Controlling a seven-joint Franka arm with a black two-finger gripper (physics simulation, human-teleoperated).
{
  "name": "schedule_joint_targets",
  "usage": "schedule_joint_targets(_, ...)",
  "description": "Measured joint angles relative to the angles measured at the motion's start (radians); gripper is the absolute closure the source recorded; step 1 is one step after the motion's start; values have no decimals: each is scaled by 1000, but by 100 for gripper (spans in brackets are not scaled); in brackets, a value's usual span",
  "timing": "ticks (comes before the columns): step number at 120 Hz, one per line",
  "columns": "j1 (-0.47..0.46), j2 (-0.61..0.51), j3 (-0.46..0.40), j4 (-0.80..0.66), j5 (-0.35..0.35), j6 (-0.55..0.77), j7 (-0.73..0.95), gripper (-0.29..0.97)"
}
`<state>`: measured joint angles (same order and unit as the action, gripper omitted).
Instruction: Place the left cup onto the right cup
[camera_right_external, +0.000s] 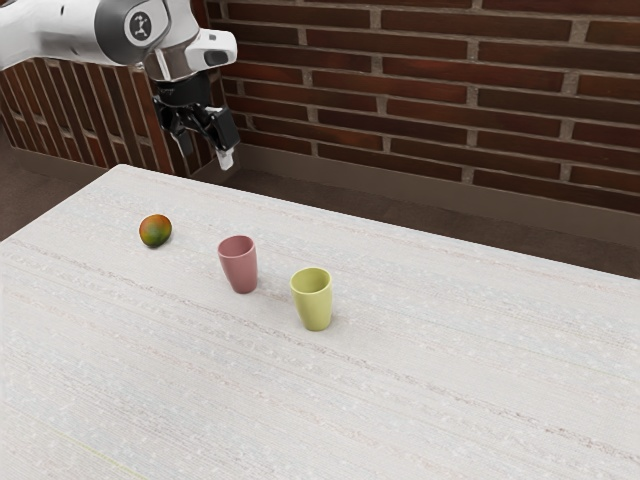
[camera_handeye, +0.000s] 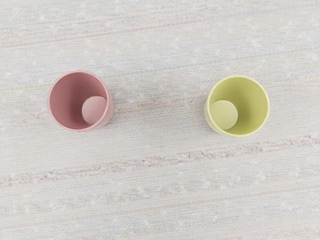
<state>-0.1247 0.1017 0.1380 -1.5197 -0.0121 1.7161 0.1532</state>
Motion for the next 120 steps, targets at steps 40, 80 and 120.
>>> schedule_joint_targets(40,2,44,0,21,0,3,-2,0)
schedule_joint_targets(80,56,350,36,143,-16,59,4,0)
schedule_joint_targets(120,68,552,35,197,-69,226,7,0)
